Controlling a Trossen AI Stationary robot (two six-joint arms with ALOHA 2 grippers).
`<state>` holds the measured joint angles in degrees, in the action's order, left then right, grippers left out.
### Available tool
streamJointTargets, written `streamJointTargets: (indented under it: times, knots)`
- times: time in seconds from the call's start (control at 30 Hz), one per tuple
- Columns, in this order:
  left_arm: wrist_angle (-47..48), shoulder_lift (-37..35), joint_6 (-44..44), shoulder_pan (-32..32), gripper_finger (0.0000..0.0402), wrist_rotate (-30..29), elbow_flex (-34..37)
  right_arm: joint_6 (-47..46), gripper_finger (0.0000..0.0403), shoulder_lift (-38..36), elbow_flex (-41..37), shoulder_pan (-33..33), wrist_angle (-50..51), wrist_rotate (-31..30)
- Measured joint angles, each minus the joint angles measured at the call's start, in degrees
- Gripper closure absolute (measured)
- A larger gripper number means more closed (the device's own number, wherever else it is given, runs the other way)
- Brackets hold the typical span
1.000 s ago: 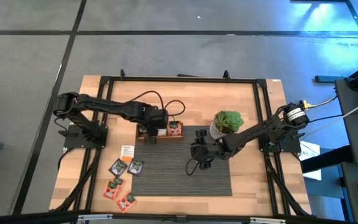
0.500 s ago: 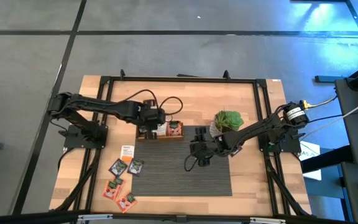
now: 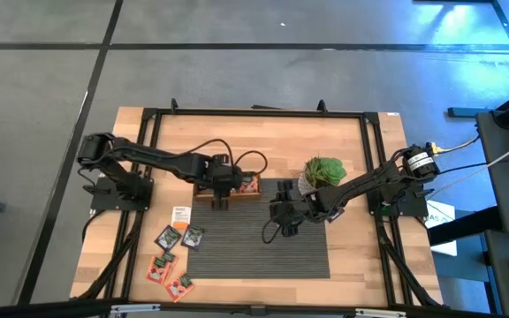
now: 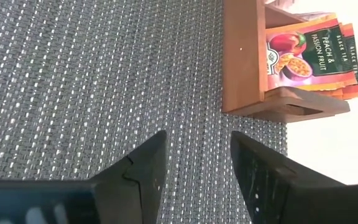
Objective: Pick & Place Tea
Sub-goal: Put the white tea bag to the middle section of the wooden organizer, then put the violet tea bag to the left section of the wooden organizer
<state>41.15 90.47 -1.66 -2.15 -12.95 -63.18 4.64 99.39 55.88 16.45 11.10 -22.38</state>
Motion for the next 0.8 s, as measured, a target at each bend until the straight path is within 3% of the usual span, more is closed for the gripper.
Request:
streamJointTargets:
  times: [0.43,0.63,0.8]
  knots:
    - [-0.63,3.7,-0.88,0.25,0.0287,0.1,0.0,-1.45,0.0224,0.0,0.0,0.0,-0.18,0.08]
    - [-1.0,-4.32,-3.43,-1.26,0.0287,4.13,0.7,-1.62,0.0224,0.0,0.0,0.0,-0.17,0.1]
    - [-9.67,-12.14,-9.68,-5.03,0.0287,4.1,8.4,-2.73,0.0224,0.0,0.0,0.0,-0.16,0.12]
